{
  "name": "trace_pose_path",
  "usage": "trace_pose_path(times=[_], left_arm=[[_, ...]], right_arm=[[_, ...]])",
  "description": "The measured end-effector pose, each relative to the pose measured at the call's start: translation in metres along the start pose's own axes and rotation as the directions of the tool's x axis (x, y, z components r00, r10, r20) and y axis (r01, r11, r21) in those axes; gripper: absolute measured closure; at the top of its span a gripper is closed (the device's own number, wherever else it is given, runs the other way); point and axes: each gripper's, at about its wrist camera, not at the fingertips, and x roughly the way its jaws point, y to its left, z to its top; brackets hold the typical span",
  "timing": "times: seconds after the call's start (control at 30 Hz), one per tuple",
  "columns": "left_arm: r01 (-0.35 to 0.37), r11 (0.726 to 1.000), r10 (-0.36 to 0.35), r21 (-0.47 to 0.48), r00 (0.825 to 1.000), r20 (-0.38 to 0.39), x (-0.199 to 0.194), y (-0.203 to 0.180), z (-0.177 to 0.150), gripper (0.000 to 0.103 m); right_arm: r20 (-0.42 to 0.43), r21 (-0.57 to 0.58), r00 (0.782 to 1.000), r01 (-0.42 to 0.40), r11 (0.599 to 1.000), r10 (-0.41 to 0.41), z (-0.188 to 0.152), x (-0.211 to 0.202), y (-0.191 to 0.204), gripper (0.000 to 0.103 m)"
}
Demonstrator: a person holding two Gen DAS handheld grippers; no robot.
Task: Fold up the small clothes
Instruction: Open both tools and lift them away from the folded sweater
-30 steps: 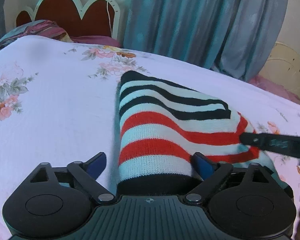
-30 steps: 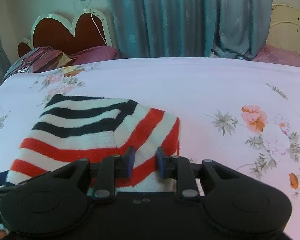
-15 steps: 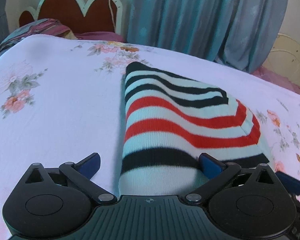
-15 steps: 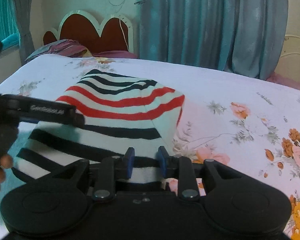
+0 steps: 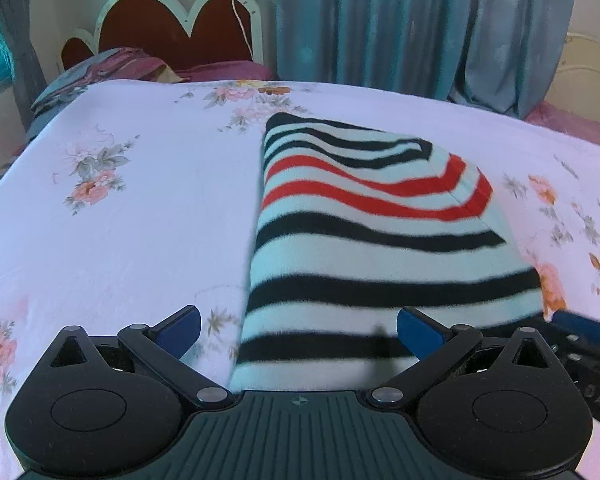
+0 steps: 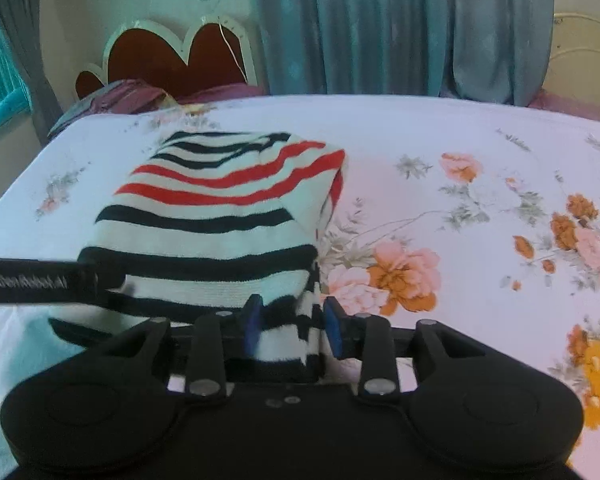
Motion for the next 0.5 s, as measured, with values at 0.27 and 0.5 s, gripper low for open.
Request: trace_pose_path(times=[0.27,0.5], left_arm=[[0.027,1.0,-0.027,-0.004,0.998,0.061,-0.047,-0.01,-0.011,0.0],[0.035,0.999,-0.033,-0.016,0.994,0.109,-0.109,-0.009,-0.043,0.0]], right_arm=[[0.043,0.002,0.999,-0.027,1.0,0.027,-0.012,-0.047,-0.012,0.05],[0.089,-0.014,0.993,-0.074,0.997,0.075,-0.023,-0.102,-0.011,0.039]])
